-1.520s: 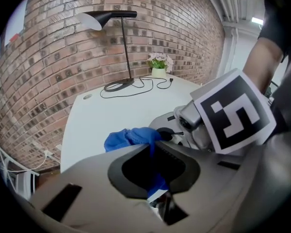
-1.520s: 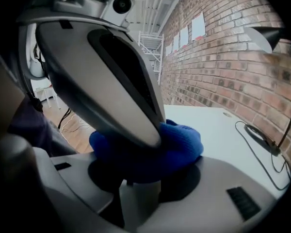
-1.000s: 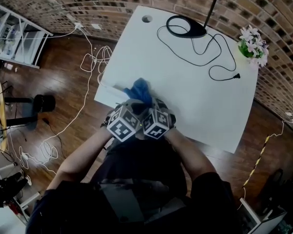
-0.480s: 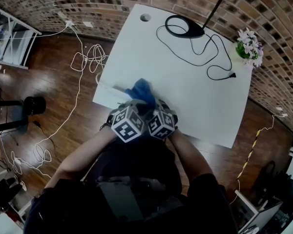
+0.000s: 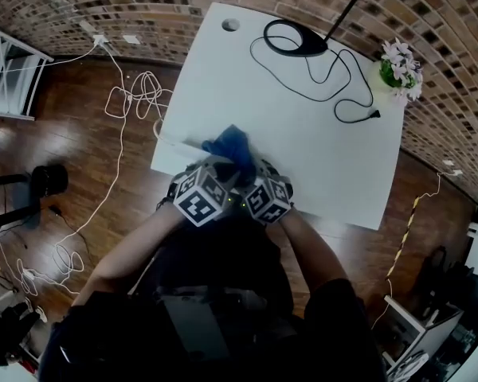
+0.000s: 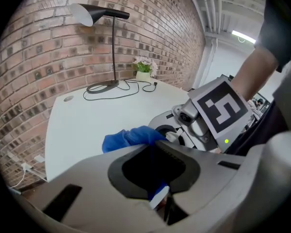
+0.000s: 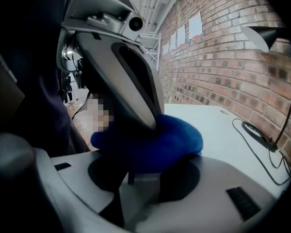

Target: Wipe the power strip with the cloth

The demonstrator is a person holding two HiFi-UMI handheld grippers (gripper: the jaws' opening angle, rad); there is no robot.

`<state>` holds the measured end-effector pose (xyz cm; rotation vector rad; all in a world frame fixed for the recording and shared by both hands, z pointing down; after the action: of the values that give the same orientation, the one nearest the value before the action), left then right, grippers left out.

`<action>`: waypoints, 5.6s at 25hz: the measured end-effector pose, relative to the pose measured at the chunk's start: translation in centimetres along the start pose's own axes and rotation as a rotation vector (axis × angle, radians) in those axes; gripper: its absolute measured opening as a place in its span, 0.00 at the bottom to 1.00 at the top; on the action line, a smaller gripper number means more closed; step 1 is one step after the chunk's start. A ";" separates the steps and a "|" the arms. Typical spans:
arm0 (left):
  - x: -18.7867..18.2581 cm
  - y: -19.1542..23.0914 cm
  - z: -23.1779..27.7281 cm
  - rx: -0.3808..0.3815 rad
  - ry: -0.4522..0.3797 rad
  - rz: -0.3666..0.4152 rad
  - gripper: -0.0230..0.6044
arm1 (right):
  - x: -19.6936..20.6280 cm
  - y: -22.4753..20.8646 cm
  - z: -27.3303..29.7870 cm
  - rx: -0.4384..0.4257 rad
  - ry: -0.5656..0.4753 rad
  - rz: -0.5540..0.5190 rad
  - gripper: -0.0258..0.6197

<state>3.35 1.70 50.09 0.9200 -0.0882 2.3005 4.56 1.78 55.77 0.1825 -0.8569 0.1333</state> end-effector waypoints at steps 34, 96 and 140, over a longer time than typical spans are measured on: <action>5.5 9.9 -7.5 -0.176 -0.017 -0.175 0.11 | -0.1 -0.1 -0.1 0.002 0.005 0.018 0.29; 5.1 7.8 -6.4 -0.363 -0.033 -0.076 0.10 | -0.1 0.0 0.0 0.019 -0.001 0.020 0.30; -1.5 -3.0 1.5 0.060 -0.029 -0.123 0.10 | 0.1 0.4 -0.2 -0.002 -0.033 -0.044 0.28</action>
<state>6.86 2.74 49.75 0.9627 0.0250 2.1873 4.77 2.21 55.77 0.2019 -0.8848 0.0888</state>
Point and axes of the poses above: the fingertips, and each gripper's own axes: z forward along the fingers, y to its left, x out of its underside, the point moved 4 cm from there along -z, backward along the fingers, and after that the axes turned 2 degrees about x, right-handed, at the moved point
